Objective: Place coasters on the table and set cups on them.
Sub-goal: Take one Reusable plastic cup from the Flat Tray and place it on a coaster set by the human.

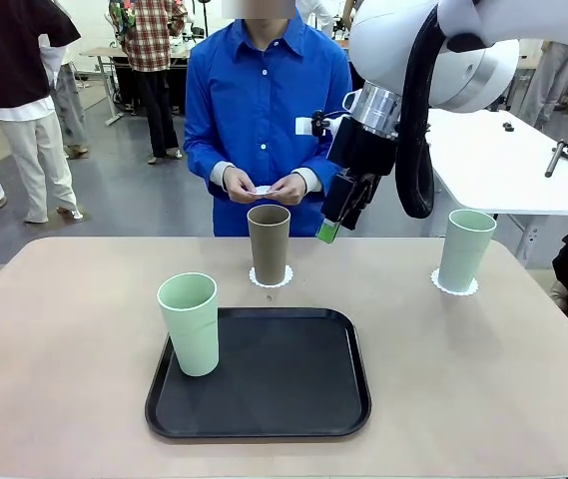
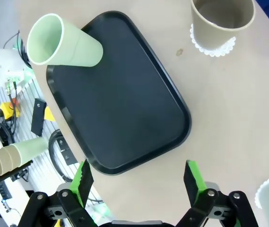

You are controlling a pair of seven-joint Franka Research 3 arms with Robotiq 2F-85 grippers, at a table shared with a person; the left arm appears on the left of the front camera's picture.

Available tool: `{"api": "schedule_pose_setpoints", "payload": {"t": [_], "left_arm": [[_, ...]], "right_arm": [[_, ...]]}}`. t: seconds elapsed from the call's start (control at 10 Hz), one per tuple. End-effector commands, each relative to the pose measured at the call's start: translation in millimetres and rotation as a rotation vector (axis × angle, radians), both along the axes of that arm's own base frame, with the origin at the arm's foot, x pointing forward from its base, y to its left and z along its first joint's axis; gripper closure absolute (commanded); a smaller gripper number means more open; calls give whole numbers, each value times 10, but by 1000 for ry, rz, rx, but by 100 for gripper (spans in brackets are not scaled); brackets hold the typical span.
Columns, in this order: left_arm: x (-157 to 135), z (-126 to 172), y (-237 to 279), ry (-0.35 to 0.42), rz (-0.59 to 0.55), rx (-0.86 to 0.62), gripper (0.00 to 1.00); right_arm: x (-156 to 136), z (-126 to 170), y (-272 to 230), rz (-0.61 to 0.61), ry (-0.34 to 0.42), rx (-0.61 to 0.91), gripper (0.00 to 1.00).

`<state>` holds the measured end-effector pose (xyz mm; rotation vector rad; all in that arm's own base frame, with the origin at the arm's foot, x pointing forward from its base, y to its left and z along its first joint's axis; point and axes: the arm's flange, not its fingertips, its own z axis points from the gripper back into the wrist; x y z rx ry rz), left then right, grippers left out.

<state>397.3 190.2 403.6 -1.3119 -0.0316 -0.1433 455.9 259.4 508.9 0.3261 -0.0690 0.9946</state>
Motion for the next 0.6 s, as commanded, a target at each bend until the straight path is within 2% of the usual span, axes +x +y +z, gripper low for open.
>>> {"api": "schedule_pose_setpoints", "payload": {"t": [0.0, 0.5], "left_arm": [[-7, 23, 1, -7, 4, -7, 0], [-7, 23, 1, -7, 4, -7, 0]], "right_arm": [[-19, -64, 29, -3, -17, 1, 0], [-19, -64, 29, -3, -17, 1, 0]]}}
